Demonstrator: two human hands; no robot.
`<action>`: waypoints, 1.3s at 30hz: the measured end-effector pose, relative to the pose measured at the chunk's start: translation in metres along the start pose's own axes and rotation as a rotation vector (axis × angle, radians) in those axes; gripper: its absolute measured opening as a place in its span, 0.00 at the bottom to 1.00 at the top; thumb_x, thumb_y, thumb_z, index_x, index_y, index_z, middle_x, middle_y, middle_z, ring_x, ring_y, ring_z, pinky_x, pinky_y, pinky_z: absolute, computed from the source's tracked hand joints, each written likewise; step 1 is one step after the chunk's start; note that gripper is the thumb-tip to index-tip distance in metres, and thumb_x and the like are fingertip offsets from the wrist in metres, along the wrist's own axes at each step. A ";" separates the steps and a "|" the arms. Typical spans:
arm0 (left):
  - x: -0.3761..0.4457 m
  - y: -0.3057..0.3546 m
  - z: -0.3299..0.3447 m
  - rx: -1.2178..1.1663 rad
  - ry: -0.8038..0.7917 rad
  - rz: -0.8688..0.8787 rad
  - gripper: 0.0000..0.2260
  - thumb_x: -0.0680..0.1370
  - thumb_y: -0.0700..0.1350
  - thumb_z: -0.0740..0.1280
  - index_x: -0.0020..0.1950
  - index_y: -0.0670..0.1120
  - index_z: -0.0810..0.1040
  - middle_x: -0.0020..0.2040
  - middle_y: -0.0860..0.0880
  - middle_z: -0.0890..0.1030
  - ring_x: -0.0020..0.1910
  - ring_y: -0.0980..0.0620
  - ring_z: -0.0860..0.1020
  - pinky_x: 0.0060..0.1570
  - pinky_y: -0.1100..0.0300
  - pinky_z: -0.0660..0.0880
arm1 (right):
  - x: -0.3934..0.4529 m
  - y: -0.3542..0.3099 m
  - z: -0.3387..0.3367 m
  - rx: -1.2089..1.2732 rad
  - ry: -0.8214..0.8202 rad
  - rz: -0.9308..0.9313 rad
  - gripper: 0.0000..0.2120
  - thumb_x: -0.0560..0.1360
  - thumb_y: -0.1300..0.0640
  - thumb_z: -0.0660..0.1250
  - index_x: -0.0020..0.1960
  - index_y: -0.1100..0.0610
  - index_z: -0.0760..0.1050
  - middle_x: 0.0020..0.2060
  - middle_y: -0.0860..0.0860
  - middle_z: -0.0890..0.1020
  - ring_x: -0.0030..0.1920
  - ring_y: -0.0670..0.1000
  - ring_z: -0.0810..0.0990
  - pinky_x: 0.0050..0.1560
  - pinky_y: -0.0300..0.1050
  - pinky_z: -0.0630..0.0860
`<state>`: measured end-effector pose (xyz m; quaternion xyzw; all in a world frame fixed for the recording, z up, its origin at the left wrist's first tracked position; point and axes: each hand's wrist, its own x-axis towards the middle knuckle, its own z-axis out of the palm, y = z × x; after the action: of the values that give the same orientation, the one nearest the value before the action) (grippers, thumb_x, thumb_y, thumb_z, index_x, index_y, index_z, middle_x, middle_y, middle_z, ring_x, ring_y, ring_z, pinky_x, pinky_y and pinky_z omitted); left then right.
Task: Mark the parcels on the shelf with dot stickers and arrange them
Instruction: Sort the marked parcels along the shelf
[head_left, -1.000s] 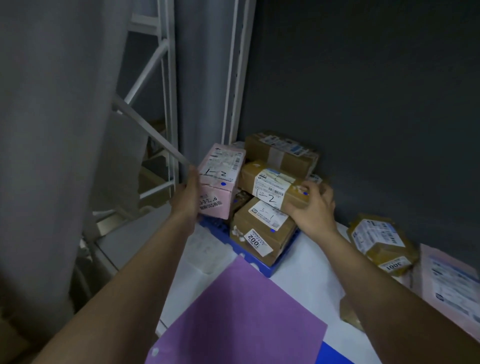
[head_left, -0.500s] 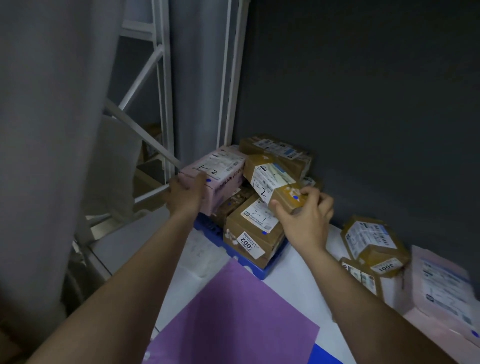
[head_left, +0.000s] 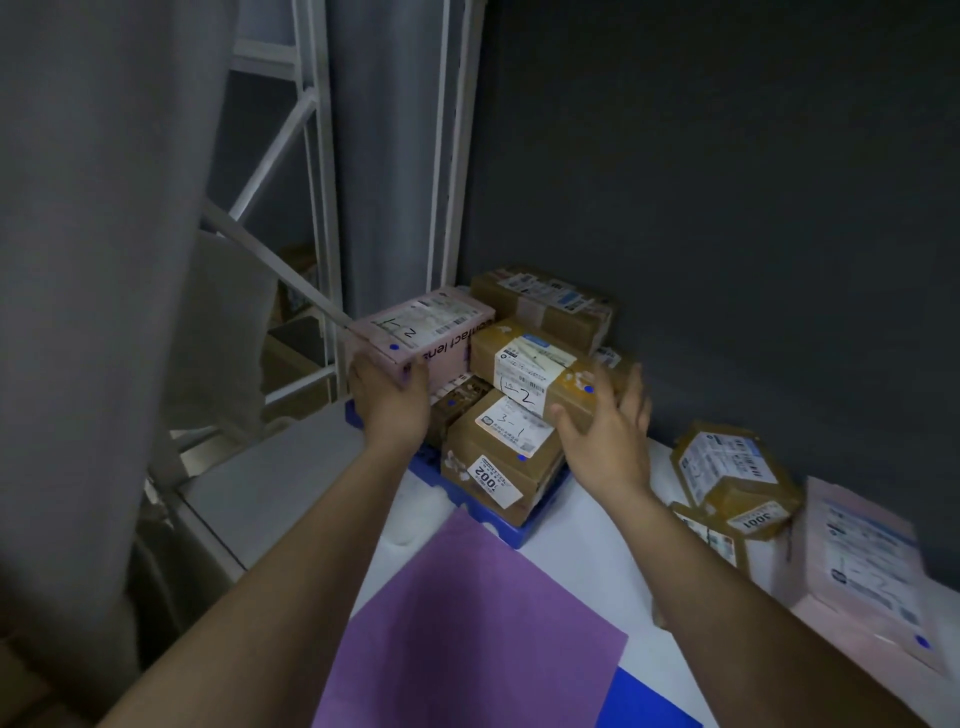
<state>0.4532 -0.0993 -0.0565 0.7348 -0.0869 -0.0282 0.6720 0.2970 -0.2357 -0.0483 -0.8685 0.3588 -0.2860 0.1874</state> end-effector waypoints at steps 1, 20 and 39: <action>-0.006 0.004 -0.001 0.000 0.003 0.003 0.37 0.72 0.55 0.67 0.76 0.49 0.55 0.74 0.45 0.62 0.72 0.44 0.64 0.68 0.42 0.67 | -0.005 0.000 -0.003 0.006 0.001 -0.013 0.34 0.76 0.45 0.65 0.77 0.50 0.55 0.77 0.56 0.46 0.76 0.58 0.46 0.69 0.55 0.63; -0.192 0.000 0.039 0.489 -0.540 0.220 0.22 0.79 0.46 0.62 0.73 0.47 0.63 0.70 0.44 0.61 0.69 0.43 0.58 0.67 0.53 0.59 | -0.138 0.119 -0.043 0.128 -0.018 0.521 0.51 0.63 0.46 0.77 0.75 0.48 0.48 0.68 0.57 0.67 0.65 0.60 0.69 0.62 0.55 0.72; -0.353 0.088 0.023 -0.172 -0.809 -0.165 0.08 0.81 0.52 0.60 0.54 0.49 0.67 0.50 0.50 0.79 0.49 0.52 0.79 0.48 0.55 0.78 | -0.289 0.098 -0.235 0.451 0.166 0.167 0.37 0.66 0.53 0.79 0.66 0.41 0.60 0.66 0.45 0.70 0.66 0.45 0.72 0.62 0.40 0.74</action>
<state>0.0945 -0.0709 0.0022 0.6102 -0.2819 -0.3756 0.6381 -0.0687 -0.1185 -0.0251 -0.7454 0.3708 -0.4128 0.3694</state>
